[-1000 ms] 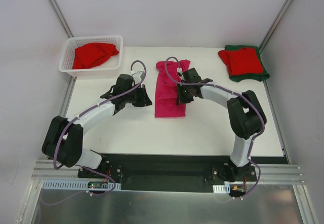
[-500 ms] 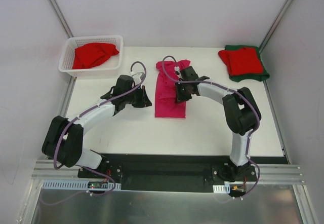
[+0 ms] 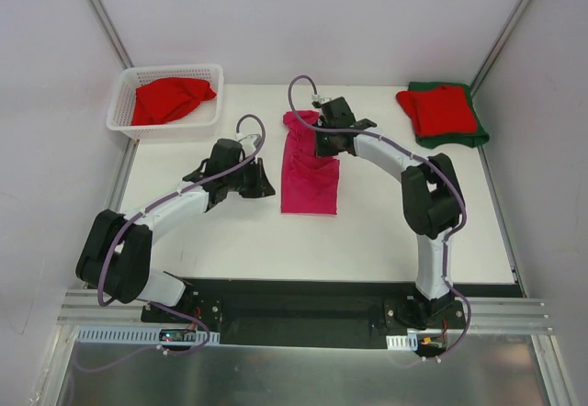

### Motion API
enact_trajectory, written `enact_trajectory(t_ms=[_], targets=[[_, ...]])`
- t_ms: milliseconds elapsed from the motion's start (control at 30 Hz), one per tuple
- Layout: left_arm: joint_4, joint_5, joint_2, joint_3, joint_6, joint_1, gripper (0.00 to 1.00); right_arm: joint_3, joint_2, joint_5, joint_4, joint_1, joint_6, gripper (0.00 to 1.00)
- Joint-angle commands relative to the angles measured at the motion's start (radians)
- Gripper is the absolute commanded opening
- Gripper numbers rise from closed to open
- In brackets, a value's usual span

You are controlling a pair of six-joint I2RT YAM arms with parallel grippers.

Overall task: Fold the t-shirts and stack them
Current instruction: Fold the folded rectangular tshirt in 1/3 of the way

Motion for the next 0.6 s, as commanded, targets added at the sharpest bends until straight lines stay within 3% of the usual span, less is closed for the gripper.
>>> enact_trajectory(t_ms=[0, 233, 567], targets=[[0.03, 0.003, -0.034, -0.009, -0.015, 0.003, 0.0, 0.068, -0.022, 0.099, 0.002, 0.001, -0.051, 0.01], [0.048, 0.024, -0.013, -0.002, -0.02, 0.003, 0.0, -0.079, -0.206, 0.135, 0.011, 0.001, -0.047, 0.01], [0.068, 0.044, 0.002, -0.002, -0.026, 0.003, 0.0, -0.253, -0.389, 0.034, -0.049, 0.003, -0.015, 0.01]])
